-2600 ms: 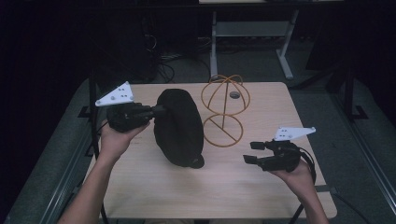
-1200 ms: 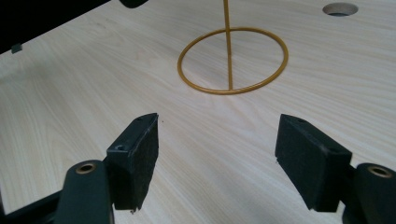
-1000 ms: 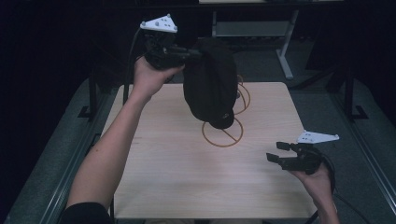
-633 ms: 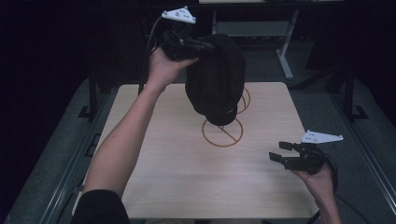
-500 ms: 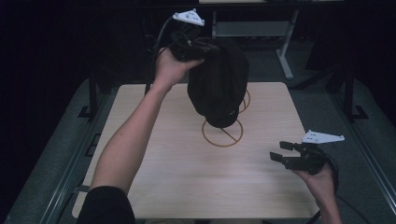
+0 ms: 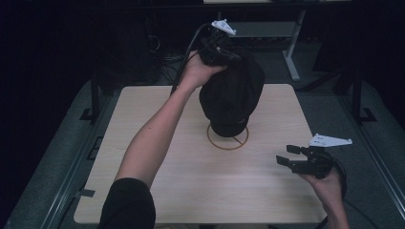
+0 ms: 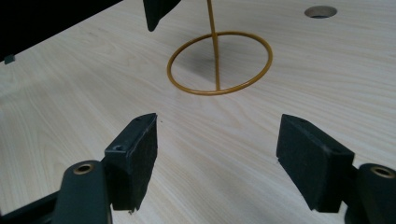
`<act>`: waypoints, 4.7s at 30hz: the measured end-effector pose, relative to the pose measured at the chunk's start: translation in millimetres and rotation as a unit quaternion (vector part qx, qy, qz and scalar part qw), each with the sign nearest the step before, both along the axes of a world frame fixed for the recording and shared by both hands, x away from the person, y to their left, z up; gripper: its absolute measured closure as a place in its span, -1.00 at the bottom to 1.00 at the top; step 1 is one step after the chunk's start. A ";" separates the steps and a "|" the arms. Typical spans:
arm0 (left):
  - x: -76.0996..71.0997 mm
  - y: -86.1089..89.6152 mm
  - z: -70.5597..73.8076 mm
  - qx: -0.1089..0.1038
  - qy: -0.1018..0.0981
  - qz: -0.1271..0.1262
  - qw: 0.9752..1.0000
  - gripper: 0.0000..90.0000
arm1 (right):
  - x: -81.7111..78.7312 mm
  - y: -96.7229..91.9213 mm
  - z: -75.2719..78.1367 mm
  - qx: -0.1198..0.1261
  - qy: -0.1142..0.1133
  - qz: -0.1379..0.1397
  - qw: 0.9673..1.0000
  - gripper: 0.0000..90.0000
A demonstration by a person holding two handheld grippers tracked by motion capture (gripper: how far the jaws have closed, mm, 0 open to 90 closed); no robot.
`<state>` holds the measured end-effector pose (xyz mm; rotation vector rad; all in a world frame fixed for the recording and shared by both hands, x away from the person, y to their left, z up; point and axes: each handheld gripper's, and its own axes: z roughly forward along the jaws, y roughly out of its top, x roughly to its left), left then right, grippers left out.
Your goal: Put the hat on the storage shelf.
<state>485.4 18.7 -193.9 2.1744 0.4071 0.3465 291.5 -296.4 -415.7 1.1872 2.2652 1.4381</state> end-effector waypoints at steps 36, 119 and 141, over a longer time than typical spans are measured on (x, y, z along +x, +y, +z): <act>-22.7 18.3 0.6 0.017 0.029 0.006 0.999 0.02 | 0.8 7.4 -5.9 -0.020 0.012 0.006 1.000 -0.42; -115.9 179.0 -87.0 -0.062 0.086 0.087 0.990 -0.44 | -4.4 40.7 -13.4 -0.047 0.014 0.020 0.999 -0.53; -140.4 208.2 -117.0 -0.074 0.087 0.110 0.987 -0.47 | -6.9 43.1 -13.5 -0.056 0.011 0.021 0.998 -0.52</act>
